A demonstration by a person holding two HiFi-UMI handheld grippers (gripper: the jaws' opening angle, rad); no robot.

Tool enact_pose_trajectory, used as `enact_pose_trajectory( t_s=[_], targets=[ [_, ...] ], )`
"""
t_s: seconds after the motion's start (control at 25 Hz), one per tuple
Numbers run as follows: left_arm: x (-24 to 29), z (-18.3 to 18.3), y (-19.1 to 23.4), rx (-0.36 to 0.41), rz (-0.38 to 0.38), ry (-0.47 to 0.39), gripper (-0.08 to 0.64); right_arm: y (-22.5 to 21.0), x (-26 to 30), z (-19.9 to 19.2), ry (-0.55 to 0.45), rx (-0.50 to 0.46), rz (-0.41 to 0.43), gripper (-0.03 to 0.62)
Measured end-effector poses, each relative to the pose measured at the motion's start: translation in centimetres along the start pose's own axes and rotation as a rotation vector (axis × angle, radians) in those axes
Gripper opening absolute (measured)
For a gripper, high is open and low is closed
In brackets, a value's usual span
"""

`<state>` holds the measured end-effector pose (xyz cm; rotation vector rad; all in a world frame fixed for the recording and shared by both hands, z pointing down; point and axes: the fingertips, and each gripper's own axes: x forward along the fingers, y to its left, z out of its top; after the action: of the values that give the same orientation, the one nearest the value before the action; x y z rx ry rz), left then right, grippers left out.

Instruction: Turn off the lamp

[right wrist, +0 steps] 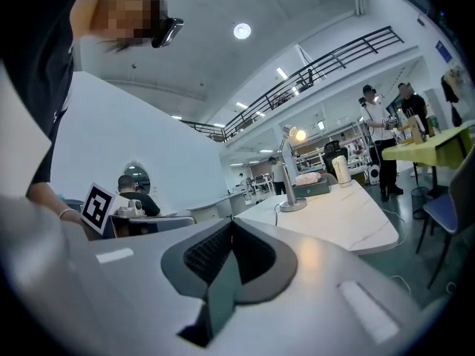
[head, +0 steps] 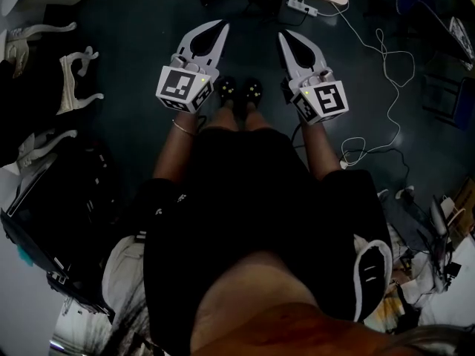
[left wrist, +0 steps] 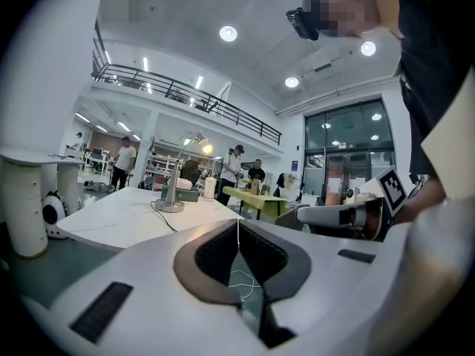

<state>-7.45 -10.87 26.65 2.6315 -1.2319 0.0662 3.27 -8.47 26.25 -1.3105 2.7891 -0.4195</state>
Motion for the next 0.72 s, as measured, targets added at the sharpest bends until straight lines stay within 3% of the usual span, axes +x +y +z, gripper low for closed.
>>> enact_pose_trajectory(
  t_s=[0.28, 0.72],
  targets=[
    [1.2, -2.5, 0.8, -0.012, -0.036, 0.044, 0.005, -0.3, 2.2, -1.0, 0.016, 0.012, 0.009, 0.000],
    [3.4, -6.0, 2.2, -0.070, -0.076, 0.073, 0.005, -2.6, 4.0, -4.5, 0.047, -0.007, -0.055, 0.000]
  ],
)
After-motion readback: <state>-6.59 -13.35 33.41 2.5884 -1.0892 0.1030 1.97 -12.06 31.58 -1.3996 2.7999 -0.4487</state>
